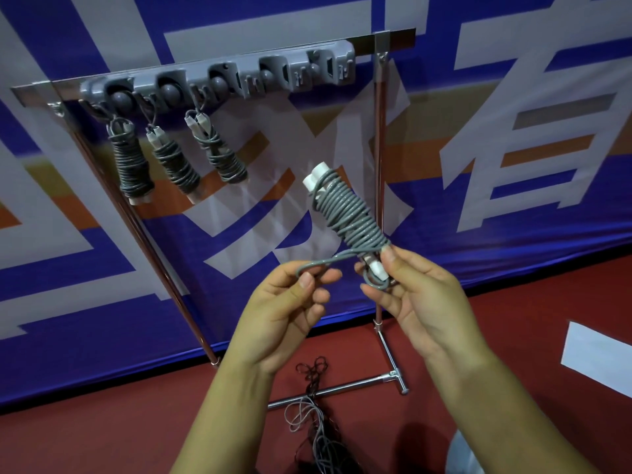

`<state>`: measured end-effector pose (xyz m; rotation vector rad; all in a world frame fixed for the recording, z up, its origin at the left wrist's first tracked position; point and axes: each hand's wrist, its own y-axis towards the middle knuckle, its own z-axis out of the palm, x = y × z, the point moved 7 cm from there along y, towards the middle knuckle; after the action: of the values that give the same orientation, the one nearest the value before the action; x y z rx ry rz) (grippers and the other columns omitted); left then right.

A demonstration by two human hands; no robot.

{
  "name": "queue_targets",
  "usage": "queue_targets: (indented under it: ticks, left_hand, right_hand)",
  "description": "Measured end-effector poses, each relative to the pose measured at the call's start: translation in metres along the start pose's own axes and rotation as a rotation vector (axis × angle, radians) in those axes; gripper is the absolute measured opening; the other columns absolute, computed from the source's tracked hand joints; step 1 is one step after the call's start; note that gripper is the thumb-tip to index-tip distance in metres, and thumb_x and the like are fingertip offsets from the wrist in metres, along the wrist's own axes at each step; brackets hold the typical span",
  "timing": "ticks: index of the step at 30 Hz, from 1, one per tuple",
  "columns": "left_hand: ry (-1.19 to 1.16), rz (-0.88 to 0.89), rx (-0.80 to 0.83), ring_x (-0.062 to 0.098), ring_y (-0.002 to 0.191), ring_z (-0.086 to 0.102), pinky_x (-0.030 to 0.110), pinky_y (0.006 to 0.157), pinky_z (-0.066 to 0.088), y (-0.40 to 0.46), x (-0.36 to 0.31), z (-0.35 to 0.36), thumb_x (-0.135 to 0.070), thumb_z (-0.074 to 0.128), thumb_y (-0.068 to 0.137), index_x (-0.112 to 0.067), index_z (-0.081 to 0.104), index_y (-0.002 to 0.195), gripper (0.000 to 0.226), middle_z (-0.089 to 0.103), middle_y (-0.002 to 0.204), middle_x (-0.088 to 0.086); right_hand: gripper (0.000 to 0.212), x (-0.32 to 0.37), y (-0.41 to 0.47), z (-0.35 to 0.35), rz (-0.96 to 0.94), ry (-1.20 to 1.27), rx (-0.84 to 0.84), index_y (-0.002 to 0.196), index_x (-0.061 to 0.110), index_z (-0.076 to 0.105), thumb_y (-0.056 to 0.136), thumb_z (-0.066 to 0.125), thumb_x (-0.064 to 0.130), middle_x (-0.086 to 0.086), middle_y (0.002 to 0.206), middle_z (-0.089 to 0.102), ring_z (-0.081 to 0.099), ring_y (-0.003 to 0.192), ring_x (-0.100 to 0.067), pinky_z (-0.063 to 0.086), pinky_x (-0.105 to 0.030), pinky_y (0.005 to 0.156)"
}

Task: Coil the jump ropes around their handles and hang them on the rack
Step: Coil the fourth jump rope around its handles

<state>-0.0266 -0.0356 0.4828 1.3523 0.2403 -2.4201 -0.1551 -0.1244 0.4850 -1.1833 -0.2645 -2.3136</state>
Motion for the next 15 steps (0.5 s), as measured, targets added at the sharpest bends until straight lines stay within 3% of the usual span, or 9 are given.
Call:
queue_targets:
  ticks: [2,5,7,10,15]
  left_hand:
    - [-0.038,-0.018,0.079,0.006,0.055,0.059,0.015,0.051,0.049,0.0,0.003,0.0,-0.024,0.092,0.052,-0.014,0.074,0.076,0.031,0.07,0.082,0.006]
    - [-0.12,-0.023,0.16,0.006,0.056,0.054,0.017,0.052,0.049,0.002,-0.002,0.009,-0.021,0.087,0.059,-0.009,0.071,0.073,0.024,0.063,0.081,0.005]
    - [-0.203,-0.04,0.109,0.01,0.053,0.05,0.019,0.048,0.045,0.003,-0.005,0.015,-0.026,0.069,0.07,-0.005,0.067,0.064,0.023,0.059,0.076,0.009]
    - [-0.174,-0.063,-0.048,0.01,0.044,0.042,0.018,0.04,0.037,0.008,-0.004,0.01,-0.027,0.046,0.083,-0.007,0.057,0.048,0.041,0.053,0.066,0.008]
    - [0.085,0.009,-0.077,0.007,0.048,0.045,0.017,0.045,0.041,0.008,-0.012,0.014,-0.019,0.054,0.077,-0.011,0.061,0.048,0.031,0.056,0.063,0.004]
  right_hand:
    - [0.025,-0.002,0.001,0.0,0.022,0.02,0.003,0.095,0.002,0.069,0.076,0.064,0.017,-0.011,0.084,0.073,0.071,0.077,-0.018,0.055,-0.023,0.054]
    - [0.029,-0.007,0.003,-0.003,0.058,0.05,-0.025,0.098,0.001,0.068,0.075,0.064,0.017,-0.011,0.084,0.072,0.071,0.076,-0.018,0.055,-0.023,0.054]
    - [0.029,-0.007,0.003,-0.003,0.062,0.054,-0.027,0.099,0.0,0.067,0.075,0.065,0.017,-0.011,0.084,0.072,0.071,0.076,-0.018,0.055,-0.023,0.054]
    - [0.029,-0.003,0.002,0.001,0.023,0.022,-0.003,0.098,0.002,0.069,0.073,0.065,0.018,-0.009,0.085,0.073,0.072,0.077,-0.018,0.055,-0.023,0.056]
    - [0.032,0.004,0.004,0.002,-0.013,0.014,-0.02,0.101,0.0,0.068,0.075,0.065,0.018,-0.012,0.088,0.073,0.072,0.08,-0.02,0.055,-0.023,0.056]
